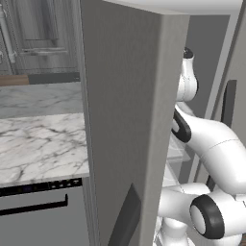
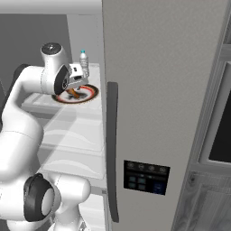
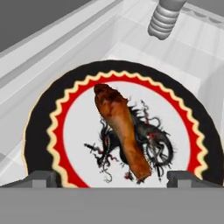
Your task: Retrieve the chicken drumstick from the fridge and place it on the saucepan with marinade on the stove.
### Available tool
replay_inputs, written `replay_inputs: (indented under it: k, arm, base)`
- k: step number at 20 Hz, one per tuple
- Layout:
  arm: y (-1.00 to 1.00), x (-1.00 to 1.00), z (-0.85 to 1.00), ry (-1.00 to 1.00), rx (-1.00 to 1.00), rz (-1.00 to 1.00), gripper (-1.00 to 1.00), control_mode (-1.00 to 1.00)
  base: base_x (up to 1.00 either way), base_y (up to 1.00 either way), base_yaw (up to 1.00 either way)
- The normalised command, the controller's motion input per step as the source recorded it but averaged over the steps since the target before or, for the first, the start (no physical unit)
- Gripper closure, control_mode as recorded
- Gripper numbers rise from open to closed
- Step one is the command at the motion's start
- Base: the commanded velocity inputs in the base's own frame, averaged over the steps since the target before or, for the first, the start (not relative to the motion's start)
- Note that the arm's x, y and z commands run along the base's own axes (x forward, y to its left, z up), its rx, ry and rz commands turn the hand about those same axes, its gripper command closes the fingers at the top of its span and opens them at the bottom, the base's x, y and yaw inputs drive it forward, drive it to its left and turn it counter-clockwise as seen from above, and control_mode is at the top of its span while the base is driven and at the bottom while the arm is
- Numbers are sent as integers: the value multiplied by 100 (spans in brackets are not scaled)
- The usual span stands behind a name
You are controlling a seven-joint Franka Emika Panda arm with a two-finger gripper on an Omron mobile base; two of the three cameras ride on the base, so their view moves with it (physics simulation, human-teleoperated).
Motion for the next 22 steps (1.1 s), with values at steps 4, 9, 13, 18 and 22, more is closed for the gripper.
replay_inputs:
  k: [4,9,13,18,22]
  arm:
    - [6,5,0,1,0,0,-100,-100]
    - [10,0,-3,0,0,0,-100,-100]
    - [11,0,-15,0,0,1,-100,-100]
    - [2,0,-8,0,1,1,-100,-100]
    - [0,0,0,0,4,2,-100,-100]
  base:
    - [0,0,0]
    - [0,0,0]
    - [0,0,0]
    - [0,0,0]
    - [0,0,0]
